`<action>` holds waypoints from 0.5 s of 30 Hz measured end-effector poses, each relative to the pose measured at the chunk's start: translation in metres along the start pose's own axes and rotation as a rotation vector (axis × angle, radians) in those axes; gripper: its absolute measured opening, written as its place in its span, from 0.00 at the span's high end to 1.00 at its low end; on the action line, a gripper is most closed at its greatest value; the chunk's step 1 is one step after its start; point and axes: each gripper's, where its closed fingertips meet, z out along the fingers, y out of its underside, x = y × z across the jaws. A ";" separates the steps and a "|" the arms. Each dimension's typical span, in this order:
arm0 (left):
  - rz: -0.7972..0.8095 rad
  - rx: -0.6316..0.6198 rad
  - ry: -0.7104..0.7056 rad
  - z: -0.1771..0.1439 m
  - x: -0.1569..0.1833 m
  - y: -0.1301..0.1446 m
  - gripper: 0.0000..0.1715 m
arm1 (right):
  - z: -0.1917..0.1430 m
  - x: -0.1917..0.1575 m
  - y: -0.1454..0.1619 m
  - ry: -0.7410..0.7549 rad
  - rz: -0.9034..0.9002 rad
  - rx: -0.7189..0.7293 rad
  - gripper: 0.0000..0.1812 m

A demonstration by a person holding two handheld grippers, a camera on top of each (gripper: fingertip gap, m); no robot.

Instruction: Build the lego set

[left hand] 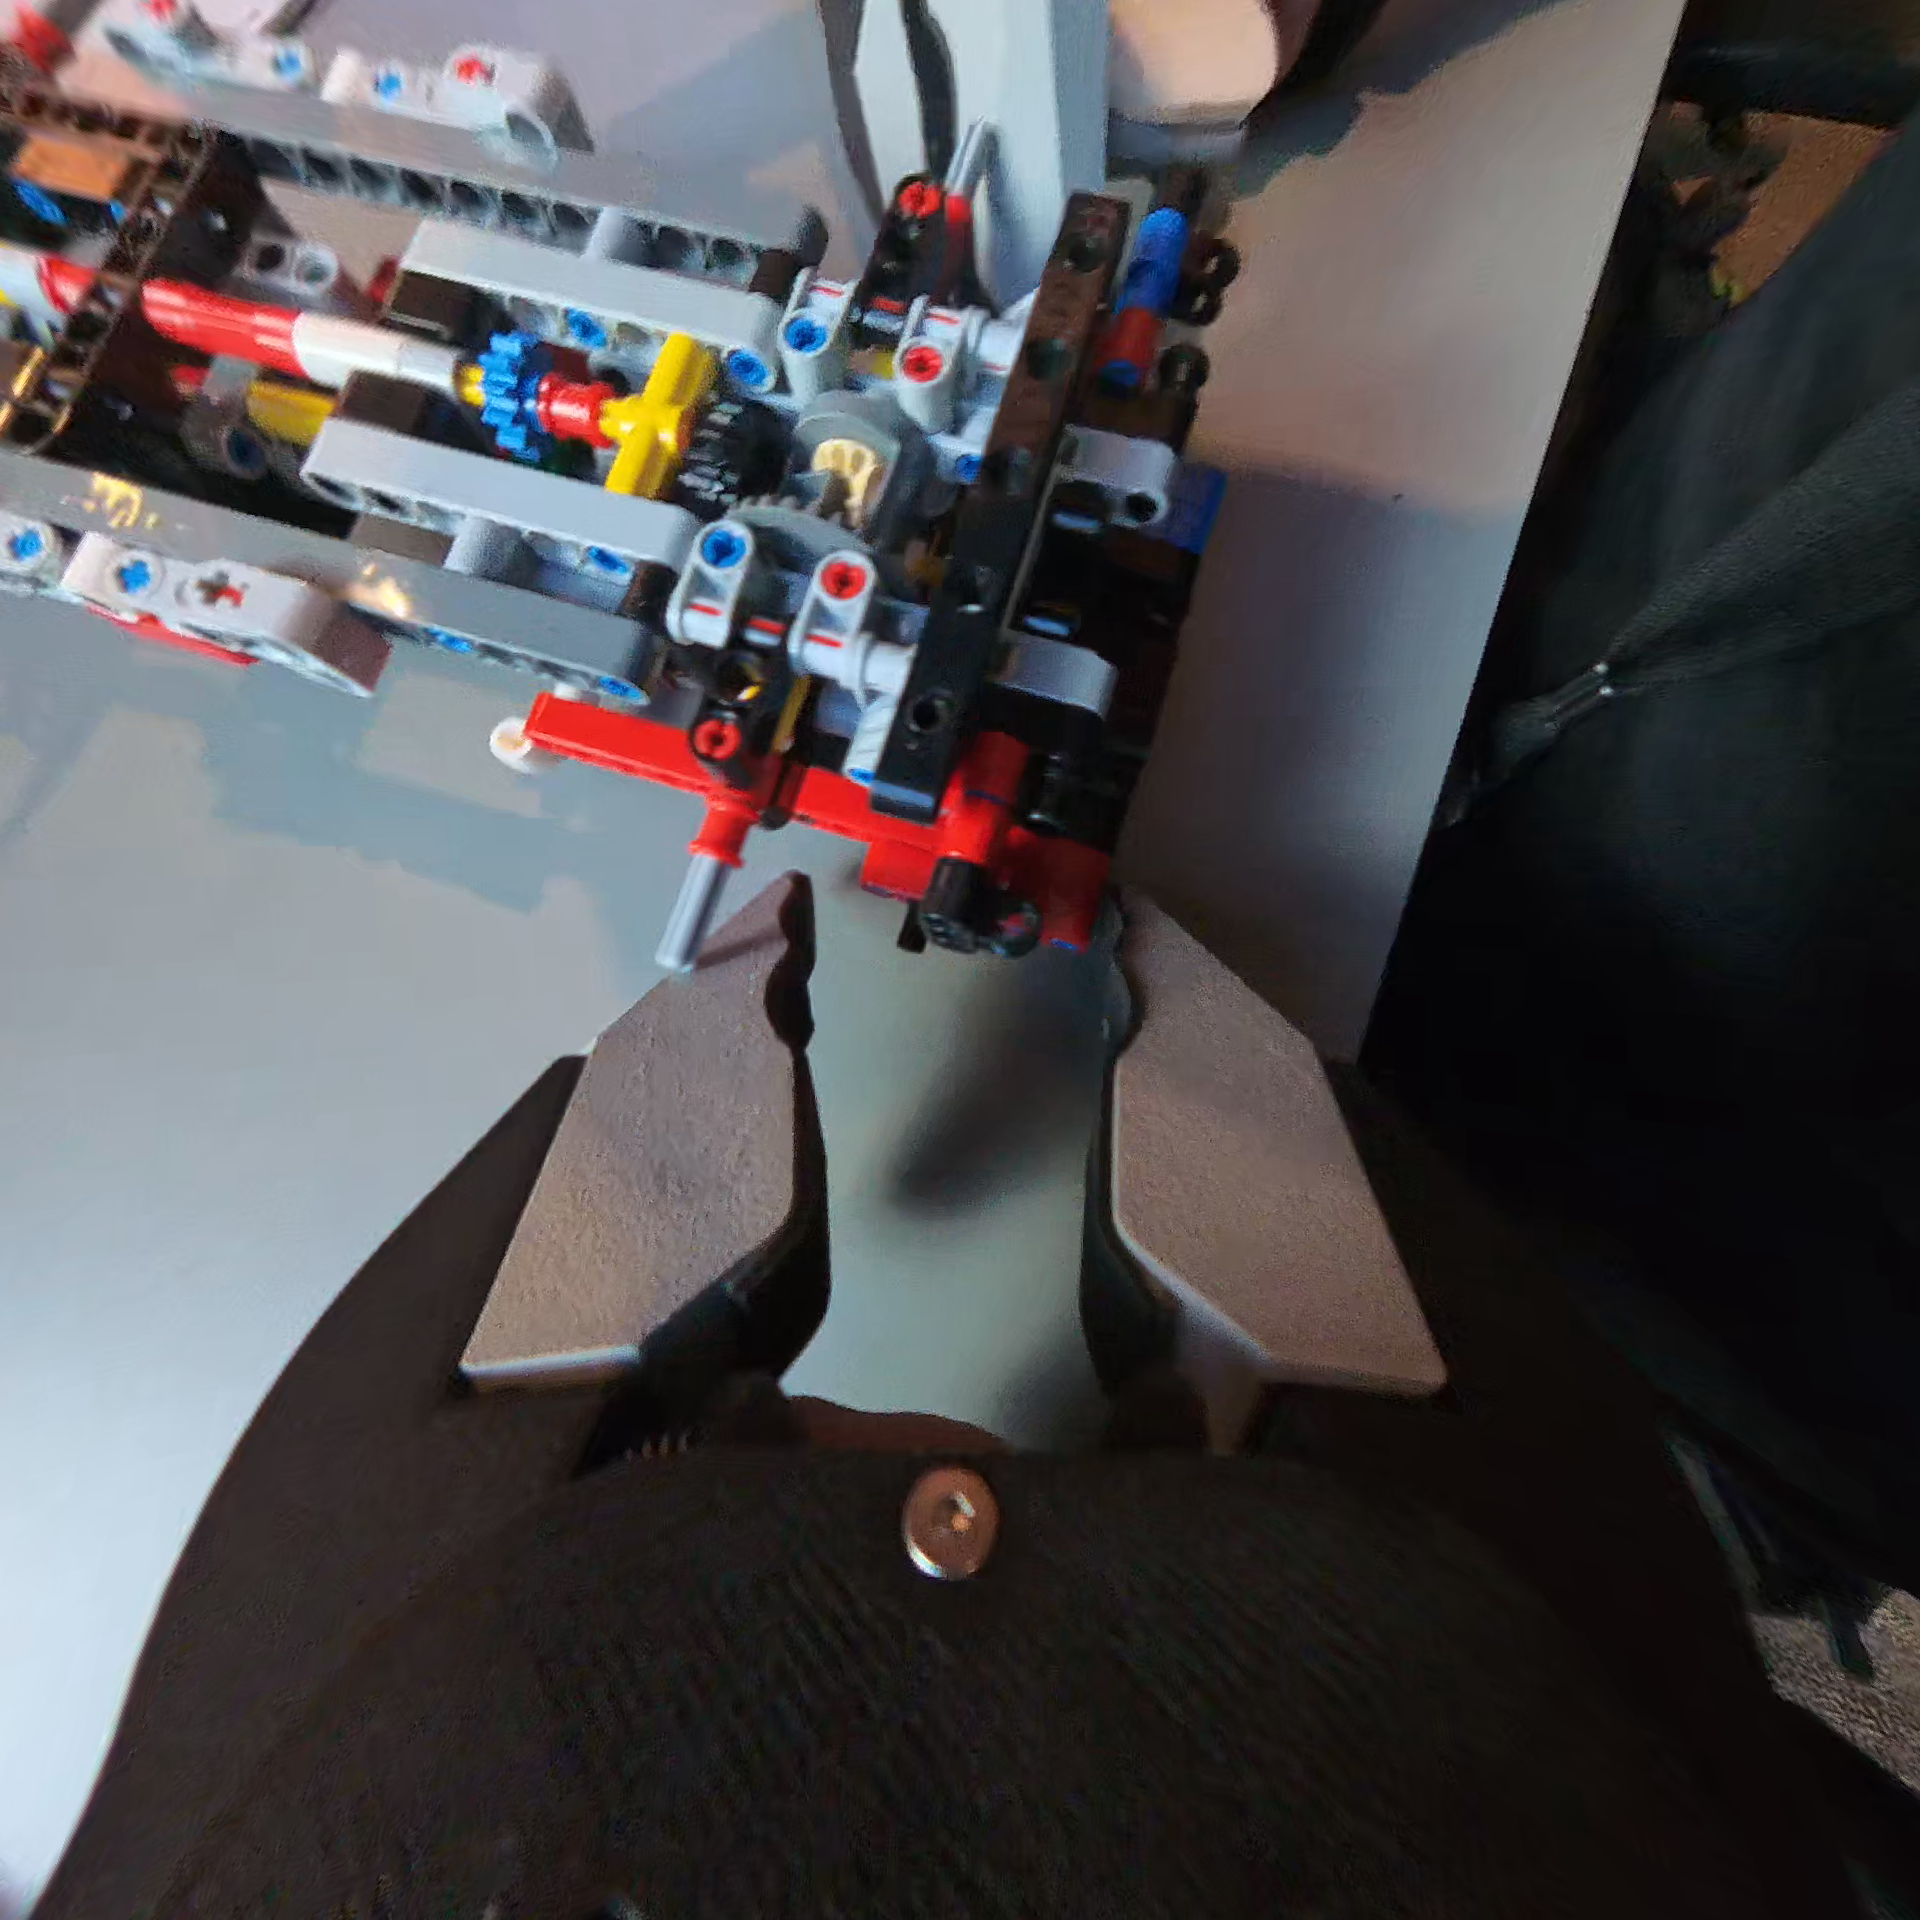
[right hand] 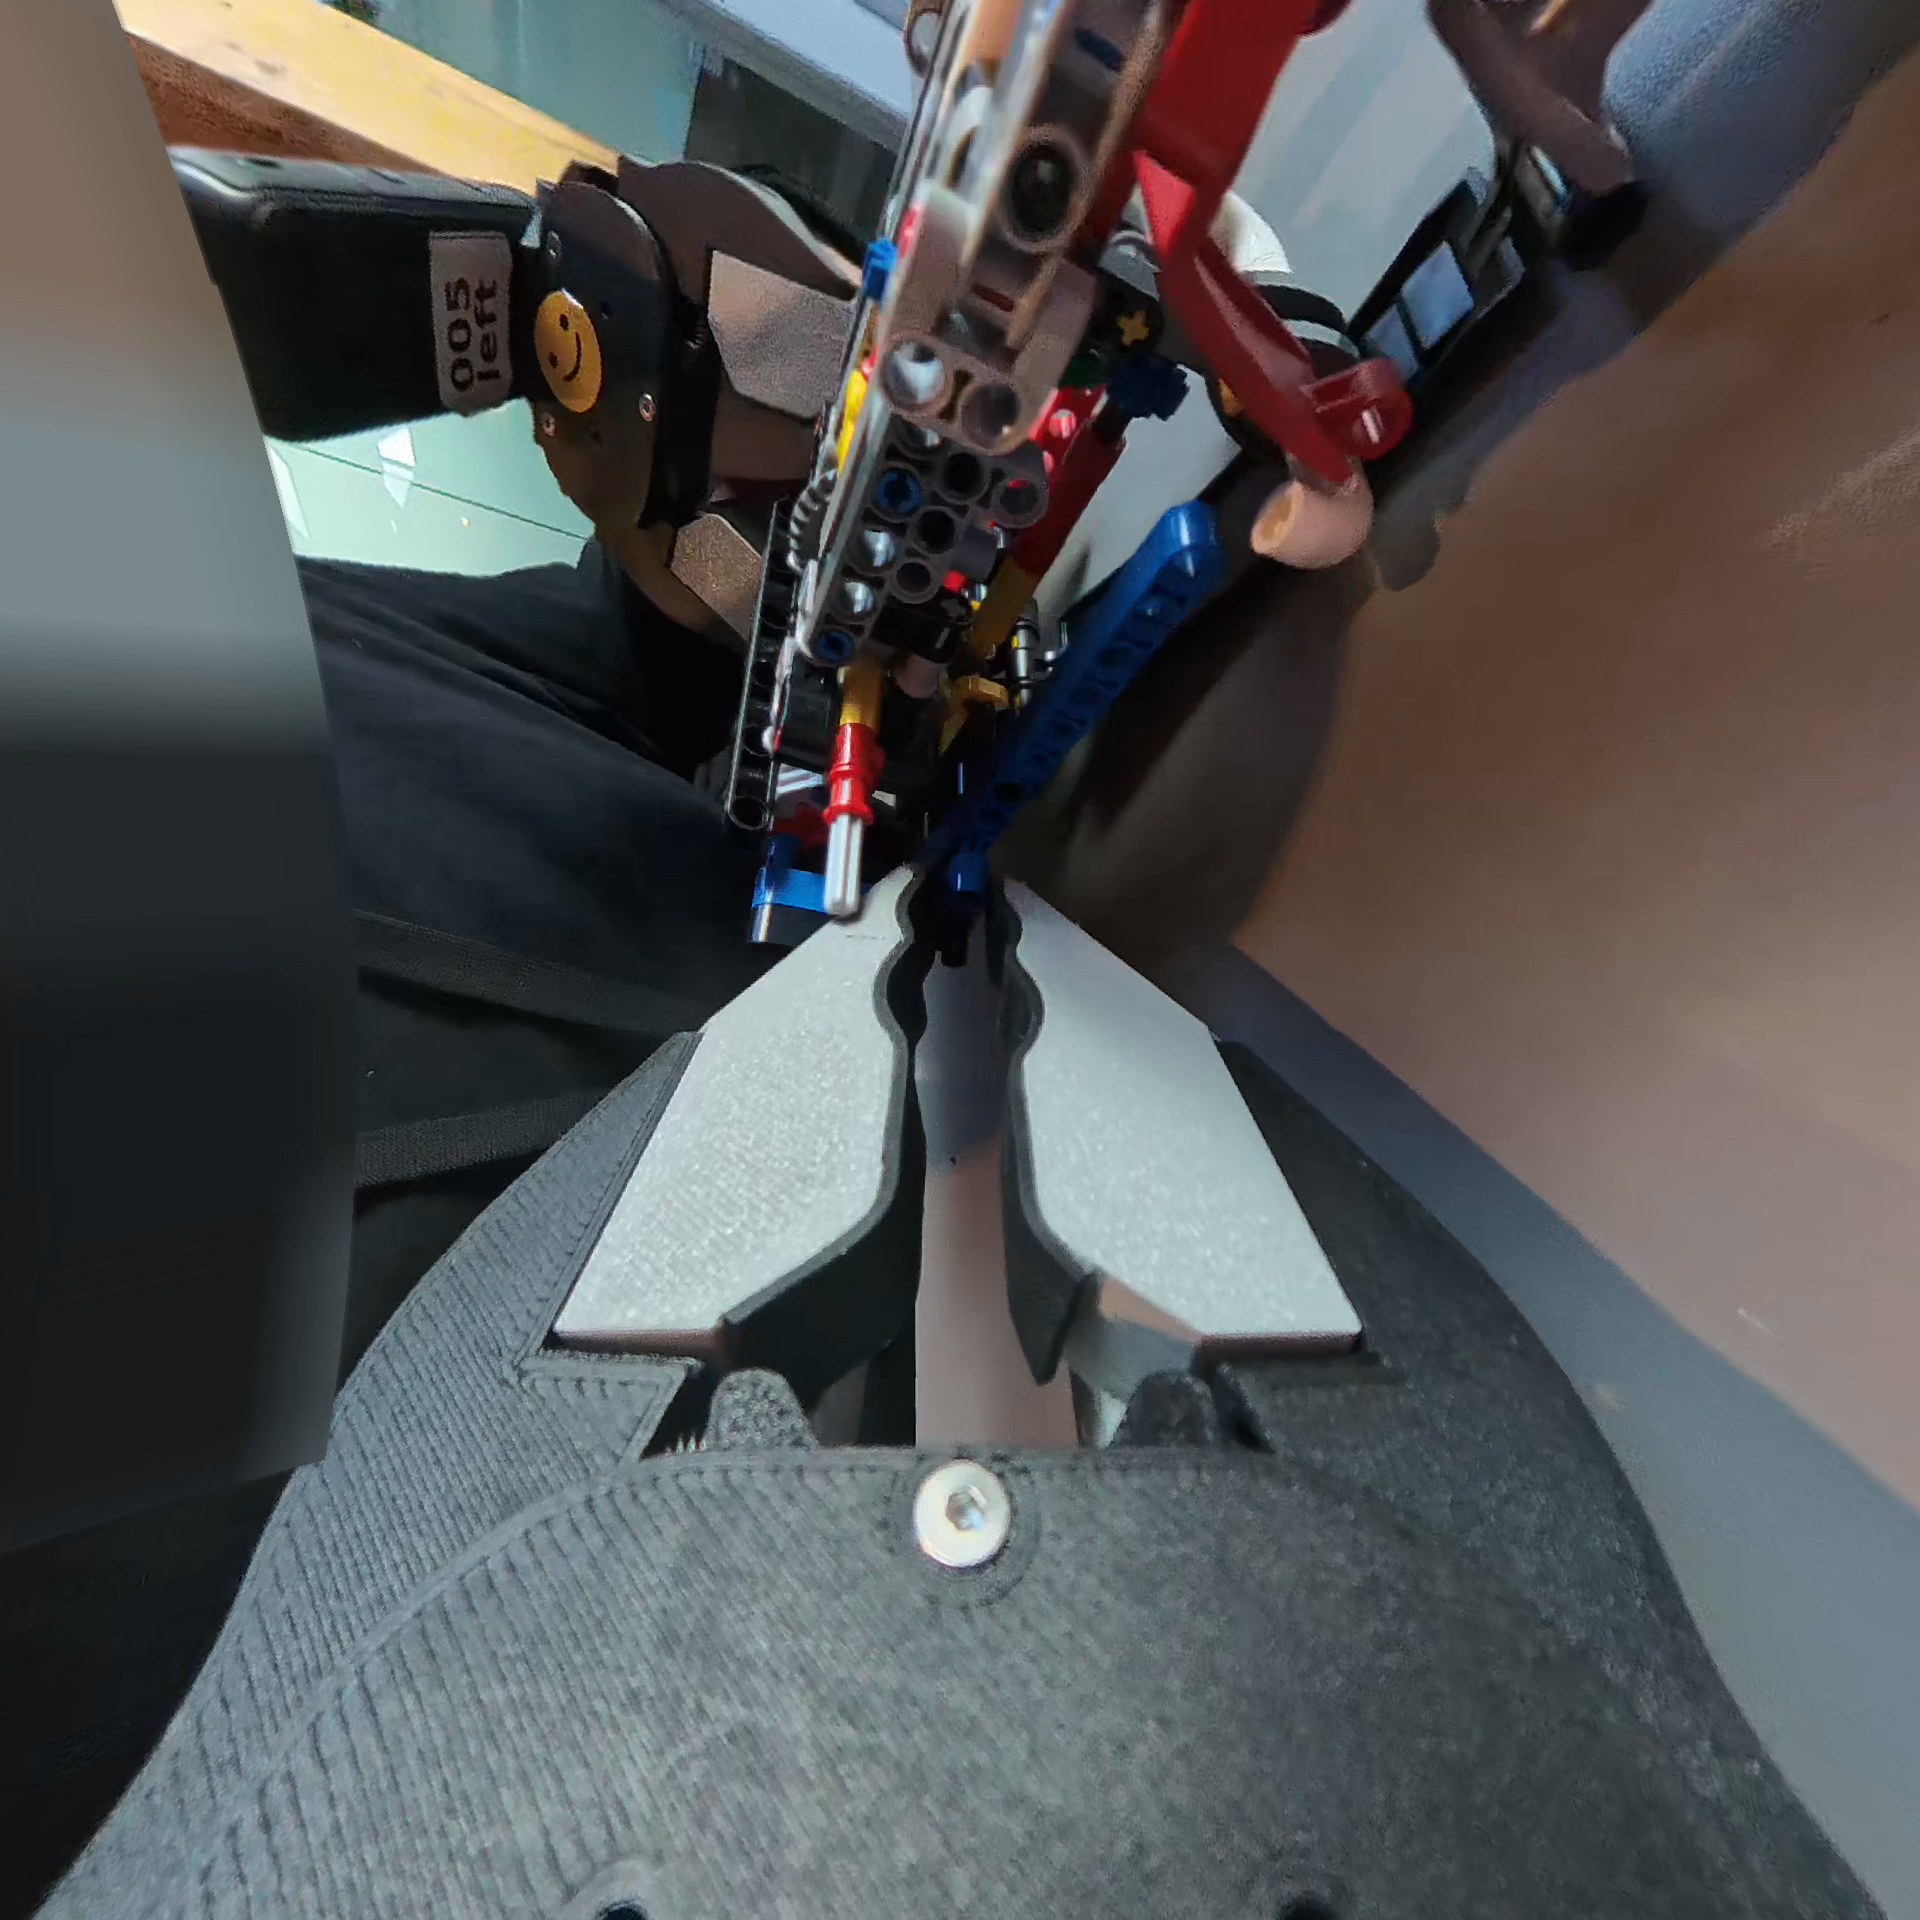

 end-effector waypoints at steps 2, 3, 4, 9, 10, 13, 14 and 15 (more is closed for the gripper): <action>-0.026 0.032 0.007 -0.001 -0.003 -0.006 0.64 | -0.002 -0.001 -0.001 -0.019 0.014 0.010 0.97; -0.046 0.049 0.006 -0.003 -0.007 -0.008 0.62 | -0.003 -0.001 -0.002 -0.021 0.014 0.010 0.97; -0.059 0.072 0.023 -0.005 -0.008 -0.011 0.61 | -0.003 -0.001 -0.002 -0.021 0.013 0.010 0.97; -0.082 0.113 0.167 -0.003 0.004 -0.014 0.73 | -0.004 -0.001 -0.001 -0.025 0.014 0.006 0.97; -0.076 0.111 0.167 -0.003 0.003 -0.014 0.73 | -0.005 0.000 -0.001 -0.024 0.015 0.007 0.97; -0.064 0.100 0.168 -0.001 0.004 -0.013 0.75 | -0.006 0.000 0.000 -0.024 0.024 0.003 0.97; -0.047 0.089 0.160 0.000 0.005 -0.012 0.75 | -0.005 0.001 0.002 -0.019 0.021 -0.008 0.97; -0.031 0.081 0.156 0.002 0.006 -0.010 0.76 | -0.005 0.001 0.004 -0.016 0.019 -0.019 0.97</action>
